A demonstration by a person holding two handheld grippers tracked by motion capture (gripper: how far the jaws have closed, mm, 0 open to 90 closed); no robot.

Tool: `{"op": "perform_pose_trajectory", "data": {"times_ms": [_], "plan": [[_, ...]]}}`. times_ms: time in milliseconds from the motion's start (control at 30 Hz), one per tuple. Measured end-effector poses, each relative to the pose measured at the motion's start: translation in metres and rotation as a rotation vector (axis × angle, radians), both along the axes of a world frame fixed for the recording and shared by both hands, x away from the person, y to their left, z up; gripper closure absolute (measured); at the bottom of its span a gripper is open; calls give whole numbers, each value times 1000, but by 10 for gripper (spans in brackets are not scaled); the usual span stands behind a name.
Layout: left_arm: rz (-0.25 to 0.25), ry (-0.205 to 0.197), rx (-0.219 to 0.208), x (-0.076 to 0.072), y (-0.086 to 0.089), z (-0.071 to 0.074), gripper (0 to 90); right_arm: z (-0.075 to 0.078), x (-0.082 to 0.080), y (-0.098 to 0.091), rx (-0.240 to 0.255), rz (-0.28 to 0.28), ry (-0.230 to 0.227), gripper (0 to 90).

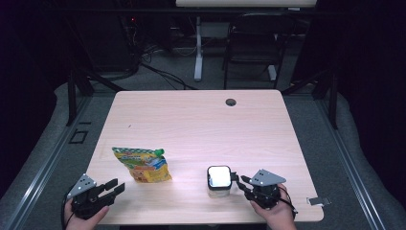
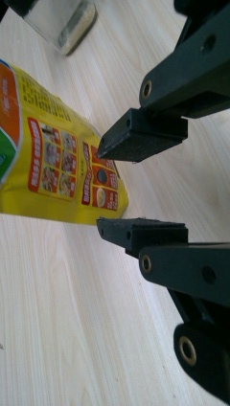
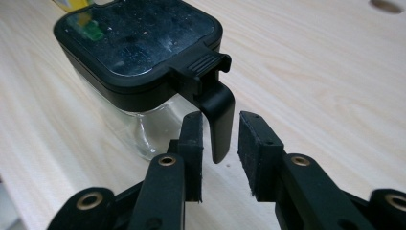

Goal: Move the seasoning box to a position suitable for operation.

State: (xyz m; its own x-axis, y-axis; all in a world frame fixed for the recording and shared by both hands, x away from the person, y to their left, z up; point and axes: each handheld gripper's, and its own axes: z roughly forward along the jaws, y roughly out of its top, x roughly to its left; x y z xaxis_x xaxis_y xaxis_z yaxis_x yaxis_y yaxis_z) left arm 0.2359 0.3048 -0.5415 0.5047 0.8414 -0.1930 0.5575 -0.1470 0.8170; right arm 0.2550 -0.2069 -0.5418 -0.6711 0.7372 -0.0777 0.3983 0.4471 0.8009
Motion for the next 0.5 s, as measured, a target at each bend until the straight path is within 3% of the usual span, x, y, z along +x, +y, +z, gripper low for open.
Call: {"op": "perform_pose_trajectory", "data": {"times_ms": [267,500], "plan": [[-46,-23,-17,-6,-14,10,638,-2,3,6,2,-3,11,789],[-109,-27,13,-10,-29,11,635,-4,2,17,-18,42,10,795]]}}
